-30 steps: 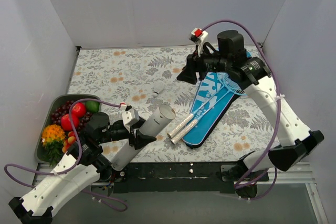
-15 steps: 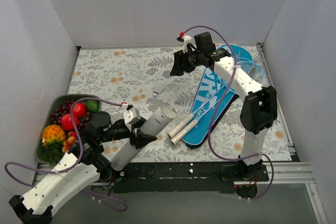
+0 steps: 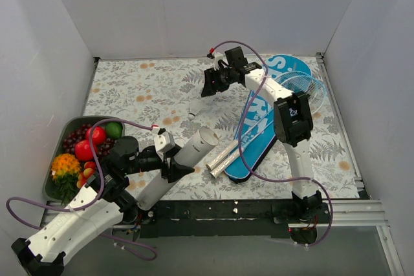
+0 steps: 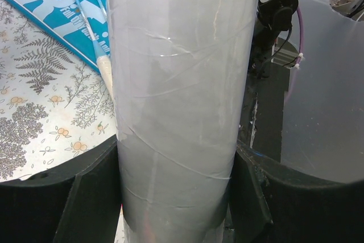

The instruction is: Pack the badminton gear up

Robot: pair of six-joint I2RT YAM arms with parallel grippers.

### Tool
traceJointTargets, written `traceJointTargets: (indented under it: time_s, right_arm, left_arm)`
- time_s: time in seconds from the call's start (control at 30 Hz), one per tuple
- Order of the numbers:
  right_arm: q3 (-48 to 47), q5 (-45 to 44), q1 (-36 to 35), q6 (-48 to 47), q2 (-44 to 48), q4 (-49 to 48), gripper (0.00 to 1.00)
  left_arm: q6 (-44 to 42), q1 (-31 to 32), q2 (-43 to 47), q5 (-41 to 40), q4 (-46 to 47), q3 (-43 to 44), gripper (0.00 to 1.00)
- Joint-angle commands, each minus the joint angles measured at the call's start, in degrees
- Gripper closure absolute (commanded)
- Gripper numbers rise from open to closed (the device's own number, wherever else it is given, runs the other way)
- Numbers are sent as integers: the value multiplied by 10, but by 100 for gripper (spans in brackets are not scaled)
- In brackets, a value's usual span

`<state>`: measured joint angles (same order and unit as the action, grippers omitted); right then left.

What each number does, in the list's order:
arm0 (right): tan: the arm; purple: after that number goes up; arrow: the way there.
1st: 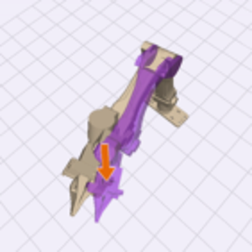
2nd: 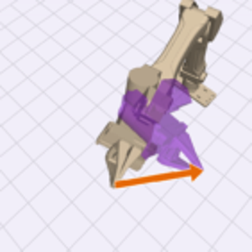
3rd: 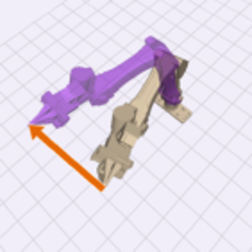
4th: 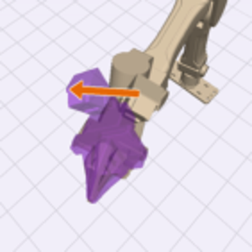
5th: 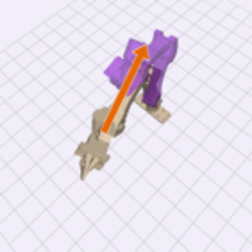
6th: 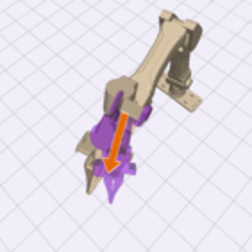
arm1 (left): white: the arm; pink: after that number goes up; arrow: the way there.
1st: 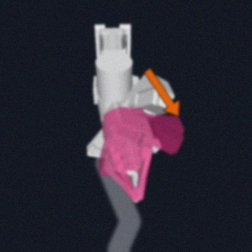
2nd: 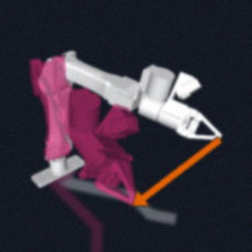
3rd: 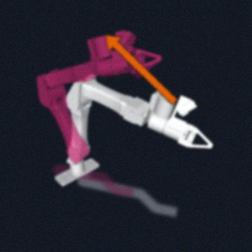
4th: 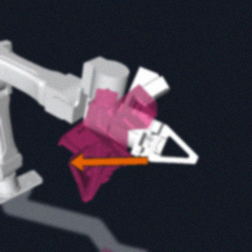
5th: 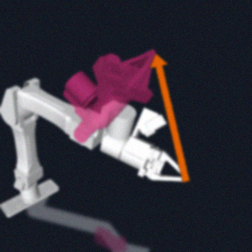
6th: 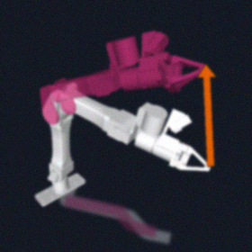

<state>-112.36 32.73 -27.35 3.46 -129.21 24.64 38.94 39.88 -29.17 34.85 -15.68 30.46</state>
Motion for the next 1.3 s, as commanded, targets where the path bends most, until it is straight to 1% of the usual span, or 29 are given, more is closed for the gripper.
traceJointTargets:
  time_s: [0.0,0.23,0.47,0.6,0.63,0.67,0.7,0.77,0.8,0.87,0.9,1.07,1.27]
  right_arm:
    - [-30,48,-1,8,-22,-42,33]
    - [-37,108,-6,11,-68,-57,33]
    - [-66,150,-19,2,-110,-39,33]
    - [-64,167,-30,-5,-119,-31,35]
    - [-61,168,-34,-7,-119,-29,37]
    - [-55,169,-36,-9,-119,-28,41]
    - [-52,173,-36,-10,-115,-28,49]
    - [-45,175,-38,-10,-110,-25,62]
    - [-35,175,-38,-12,-103,-21,76]
    - [-21,168,-38,-14,-91,-21,96]
    - [-3,166,-38,-16,-74,-22,99]
    - [82,153,-37,-14,1,-47,99]
    - [220,117,-38,0,149,-81,99]
  left_arm:
    - [4,2,1,5,9,1,41]
    - [6,2,2,6,9,0,41]
    - [6,2,10,6,10,0,41]
    - [8,2,17,5,10,-2,41]
    - [9,2,18,5,10,-3,41]
    - [9,2,19,5,10,-3,41]
    - [9,2,20,6,11,-3,41]
    - [9,2,21,6,10,-3,41]
    - [10,2,20,7,10,-3,40]
    - [10,2,23,8,10,-4,40]
    - [10,2,24,8,10,-5,40]
    - [12,2,33,7,10,-6,40]
    - [13,2,35,7,7,-4,40]
